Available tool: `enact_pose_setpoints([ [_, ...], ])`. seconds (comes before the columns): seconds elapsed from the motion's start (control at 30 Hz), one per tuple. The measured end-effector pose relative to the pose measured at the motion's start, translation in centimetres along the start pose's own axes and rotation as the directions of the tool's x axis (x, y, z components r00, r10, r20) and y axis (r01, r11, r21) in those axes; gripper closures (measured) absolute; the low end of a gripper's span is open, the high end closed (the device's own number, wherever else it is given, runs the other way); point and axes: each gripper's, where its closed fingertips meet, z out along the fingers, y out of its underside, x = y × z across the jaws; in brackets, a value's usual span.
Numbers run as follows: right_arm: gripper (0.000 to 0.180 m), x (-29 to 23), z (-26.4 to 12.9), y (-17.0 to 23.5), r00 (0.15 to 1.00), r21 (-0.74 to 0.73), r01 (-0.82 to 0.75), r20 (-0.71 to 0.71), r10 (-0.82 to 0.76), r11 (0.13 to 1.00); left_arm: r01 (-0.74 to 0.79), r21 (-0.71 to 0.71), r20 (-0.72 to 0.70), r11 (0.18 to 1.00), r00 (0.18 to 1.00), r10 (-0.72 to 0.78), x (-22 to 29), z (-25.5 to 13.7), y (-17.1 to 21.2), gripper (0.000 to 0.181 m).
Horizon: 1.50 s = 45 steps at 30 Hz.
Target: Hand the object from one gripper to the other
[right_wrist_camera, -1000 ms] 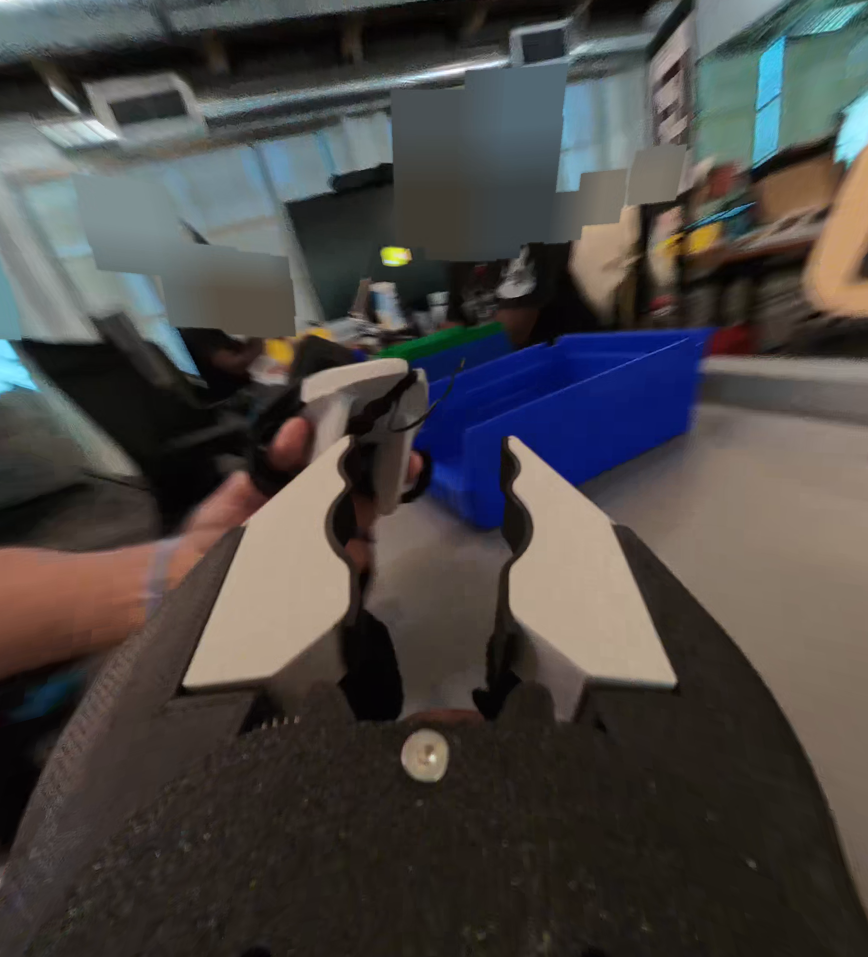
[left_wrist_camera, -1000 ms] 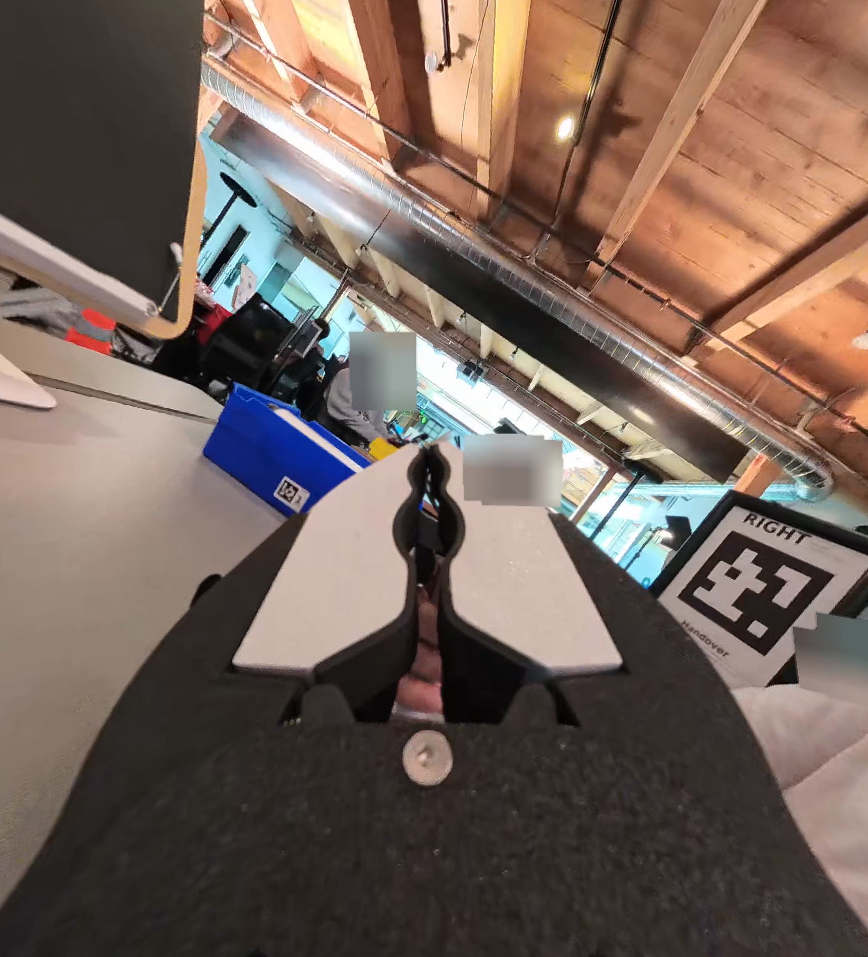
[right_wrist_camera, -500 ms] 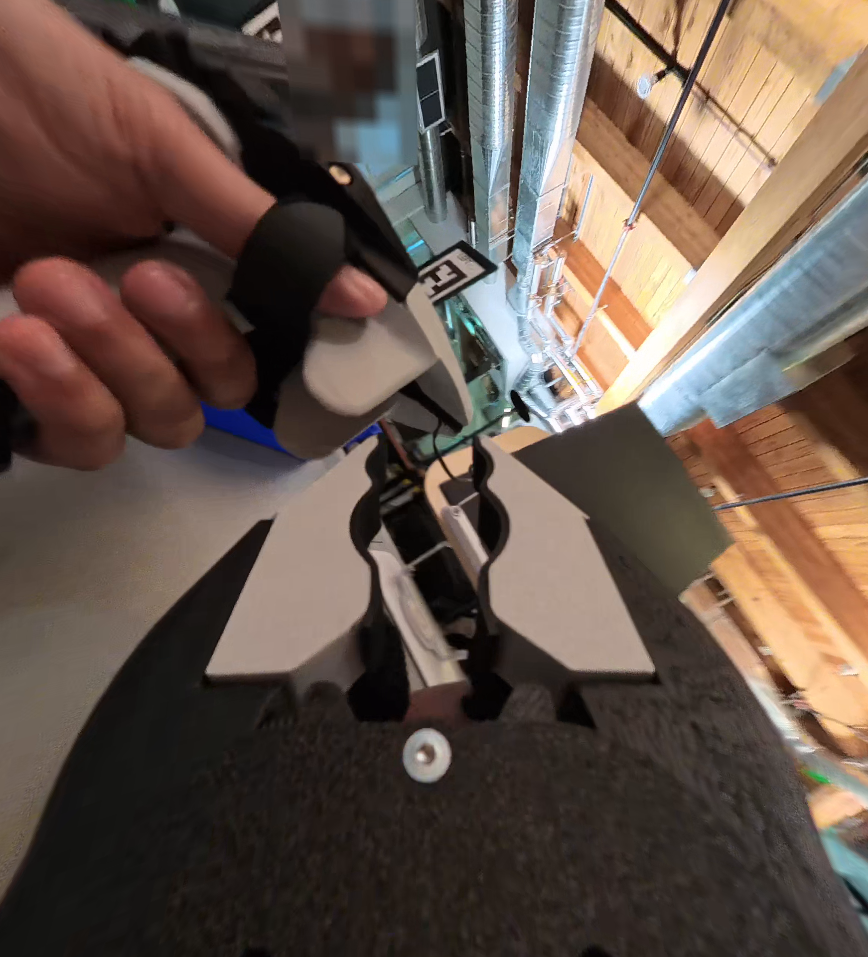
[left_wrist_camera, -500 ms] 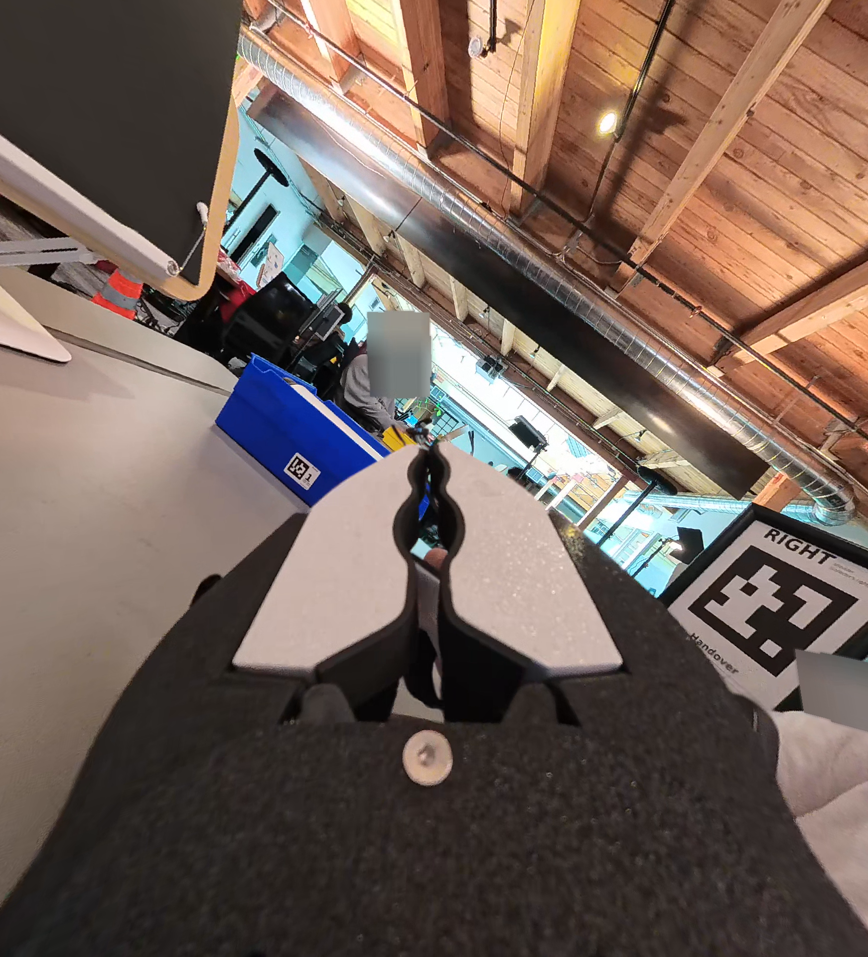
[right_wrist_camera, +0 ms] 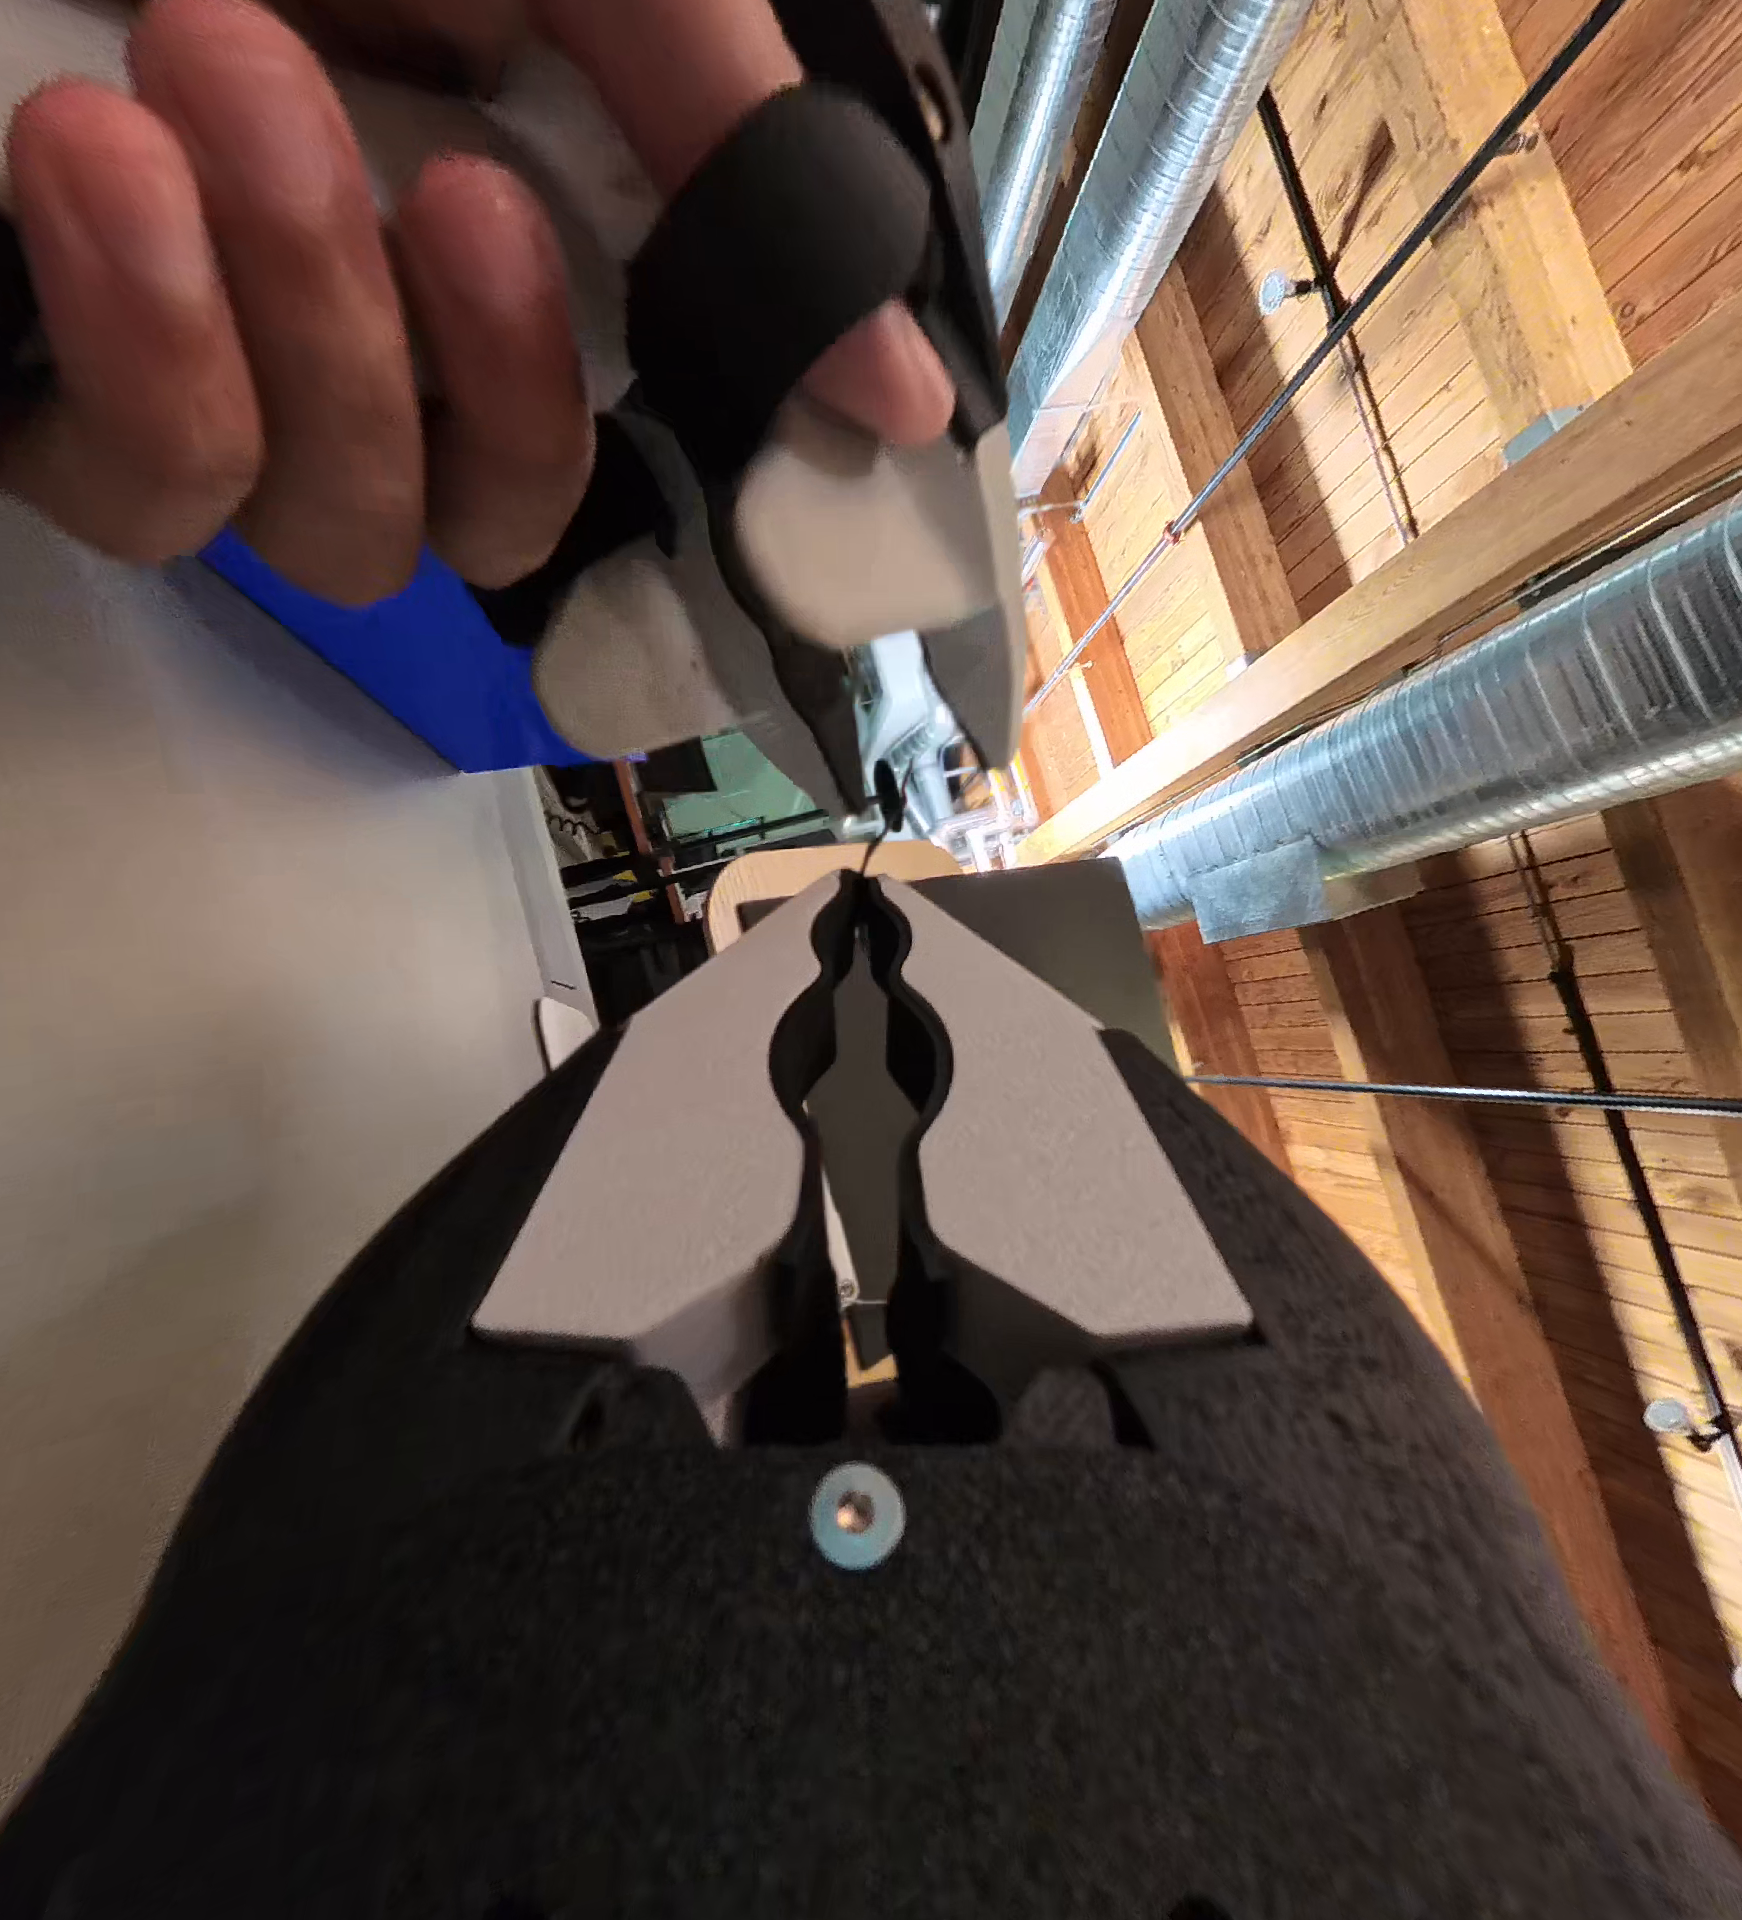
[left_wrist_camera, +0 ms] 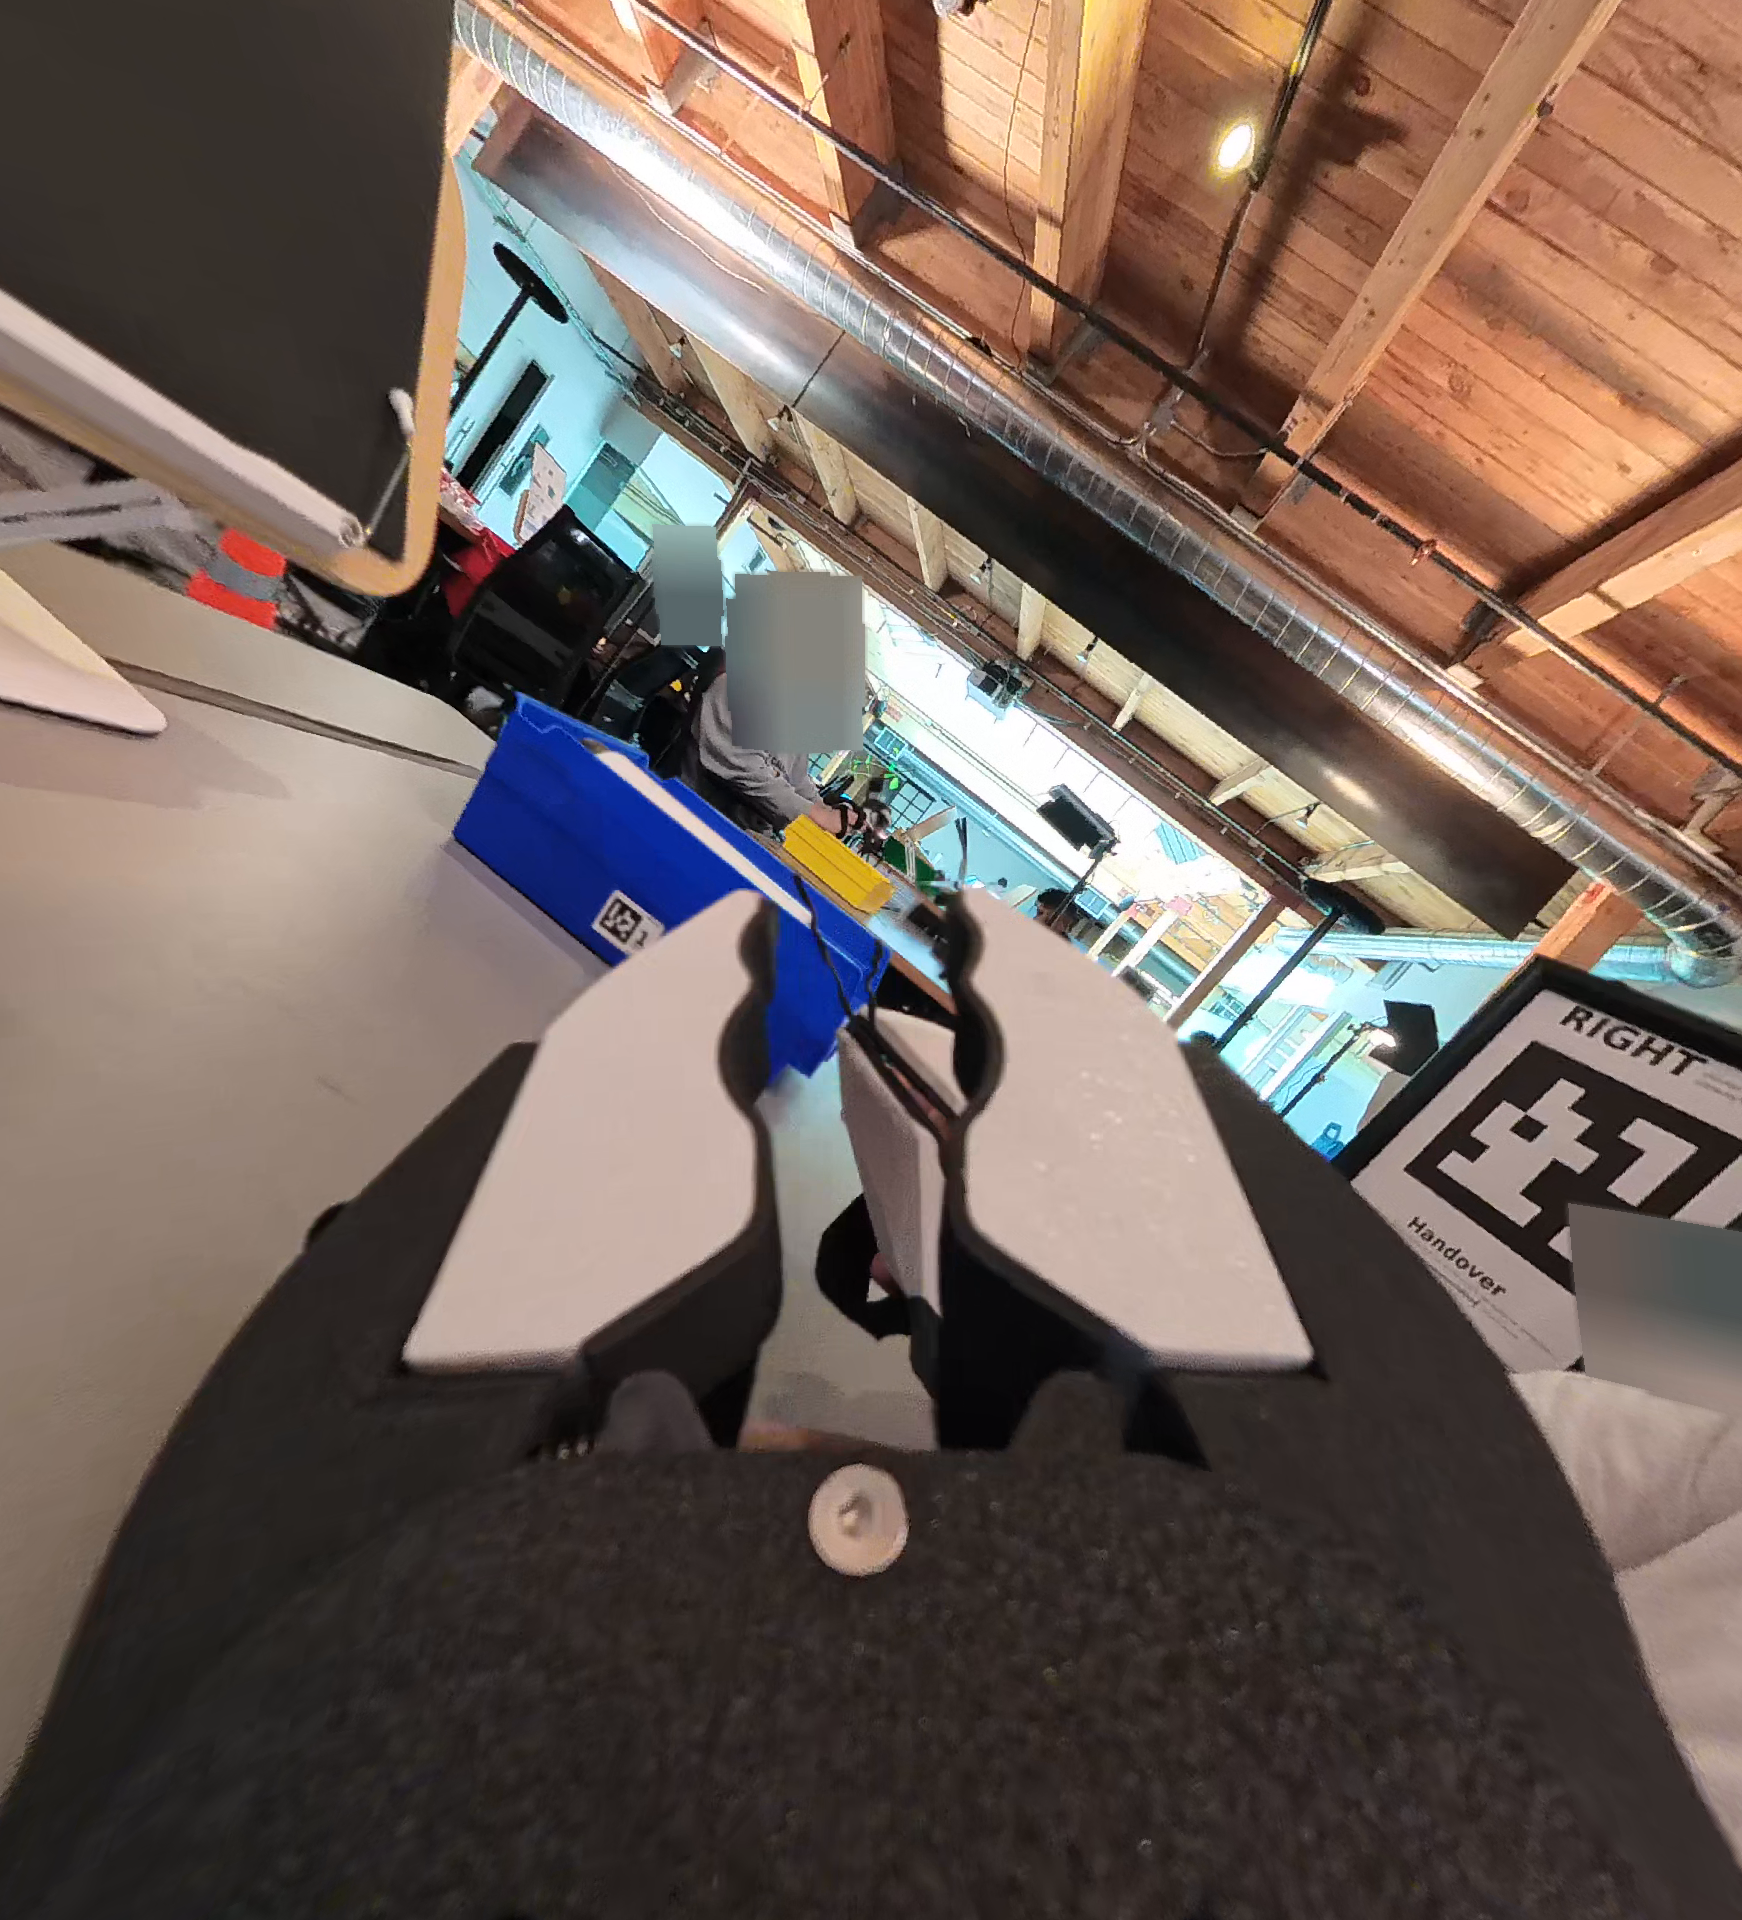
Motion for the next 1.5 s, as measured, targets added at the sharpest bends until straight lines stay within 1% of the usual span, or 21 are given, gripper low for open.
enact_pose_setpoints([
  [0.07,0.179,0.0,-0.4,-0.6,0.999,0.069,-0.033,0.016,0.032,0.997,0.033,0.033,-0.069,0.999,0.997,-0.030,0.3,-0.7,-1.3,0.142],
  [0.13,0.180,-0.7,-1.7,-2.1,0.954,0.195,-0.275,0.174,0.242,0.942,0.151,0.061,-0.145,0.987,0.979,-0.141,0.0,-1.8,-2.9,0.142],
  [0.2,0.179,0.1,-2.1,-1.7,0.823,0.149,-0.545,0.284,0.492,0.825,0.186,0.045,-0.170,0.982,0.970,-0.176,-0.5,-2.5,-3.4,0.143],
  [0.23,0.179,0.8,-2.2,-1.6,0.707,0.120,-0.684,0.350,0.614,0.719,0.160,0.026,-0.162,0.987,0.975,-0.153,-0.7,-2.7,-3.3,0.144],
  [0.3,0.180,2.0,-2.3,-1.4,0.387,0.028,-0.902,0.489,0.781,0.430,0.100,-0.024,-0.141,0.995,0.985,-0.102,-0.8,-2.5,-2.5,0.145],
  [0.37,0.179,2.9,-2.5,-1.2,0.043,-0.097,-0.988,0.589,0.807,0.123,0.079,-0.081,-0.156,0.994,0.983,-0.091,-0.2,-1.9,-1.4,0.145],
  [0.4,0.180,3.3,-2.5,-1.0,-0.079,-0.141,-0.990,0.607,0.791,0.010,0.073,-0.116,-0.175,0.991,0.980,-0.093,0.3,-1.5,-0.7,0.145],
  [0.43,0.180,3.6,-2.5,-0.7,-0.155,-0.169,-0.984,0.612,0.776,-0.062,0.065,-0.153,-0.191,0.986,0.977,-0.094,0.7,-1.1,0.1,0.146],
  [0.67,0.180,3.3,-2.8,-0.8,-0.357,-0.314,-0.929,0.630,0.690,-0.195,-0.014,-0.305,-0.282,0.952,0.956,-0.076,3.1,-0.2,3.9,0.151],
  [0.77,0.179,3.0,-3.0,-0.8,-0.421,-0.373,-0.901,0.625,0.658,-0.222,-0.037,-0.330,-0.301,0.943,0.951,-0.068,3.5,-0.3,4.4,0.160],
  [0.83,0.180,2.8,-3.1,-1.0,-0.440,-0.398,-0.891,0.629,0.641,-0.221,-0.050,-0.335,-0.304,0.941,0.951,-0.059,3.4,-0.5,4.6,0.175],
  [0.9,0.180,2.6,-3.1,-0.9,-0.461,-0.422,-0.878,0.618,0.637,-0.227,-0.068,-0.350,-0.296,0.934,0.954,-0.041,3.2,-0.5,5.0,0.180],
  [1.0,0.180,2.3,-2.8,-0.4,-0.451,-0.417,-0.881,0.603,0.658,-0.222,-0.073,-0.358,-0.276,0.931,0.961,-0.031,2.8,-0.4,4.9,0.180],
  [1.1,0.176,2.3,-2.5,0.0,-0.397,-0.372,-0.907,0.597,0.697,-0.199,-0.087,-0.335,-0.256,0.938,0.967,-0.001,2.5,-0.3,4.4,0.180],
  [1.2,0.150,2.0,-1.9,1.1,-0.273,-0.296,-0.948,0.565,0.779,-0.117,-0.066,-0.317,-0.202,0.946,0.979,0.000,1.6,-0.4,3.9,0.180],
  [1.23,0.134,1.6,-1.6,1.8,-0.185,-0.264,-0.964,0.536,0.823,-0.045,-0.040,-0.317,-0.171,0.948,0.985,-0.015,1.0,-0.4,3.7,0.180],
  [1.27,0.121,1.1,-1.1,2.8,-0.062,-0.234,-0.970,0.476,0.877,0.058,-0.003,-0.321,-0.133,0.947,0.990,-0.042,0.4,-0.5,3.6,0.180],
  [1.33,0.118,-0.3,-0.9,4.0,0.259,-0.198,-0.911,0.407,0.876,0.361,0.088,-0.323,-0.056,0.942,0.992,-0.112,-1.0,-0.6,3.6,0.180],
  [1.4,0.117,-1.0,-0.7,5.2,0.606,-0.167,-0.723,0.311,0.732,0.670,0.152,-0.305,-0.005,0.940,0.987,-0.162,-2.0,-0.7,3.4,0.180],
  [1.43,0.118,-0.9,-0.7,5.0,0.734,-0.125,-0.609,0.286,0.616,0.783,0.170,-0.300,0.010,0.939,0.985,-0.175,-2.3,-0.7,3.4,0.180],
  [1.5,0.118,-1.5,-0.9,3.8,0.867,-0.058,-0.414,0.281,0.413,0.909,0.187,-0.305,0.039,0.934,0.982,-0.183,-2.7,-0.7,3.6,0.180],
])
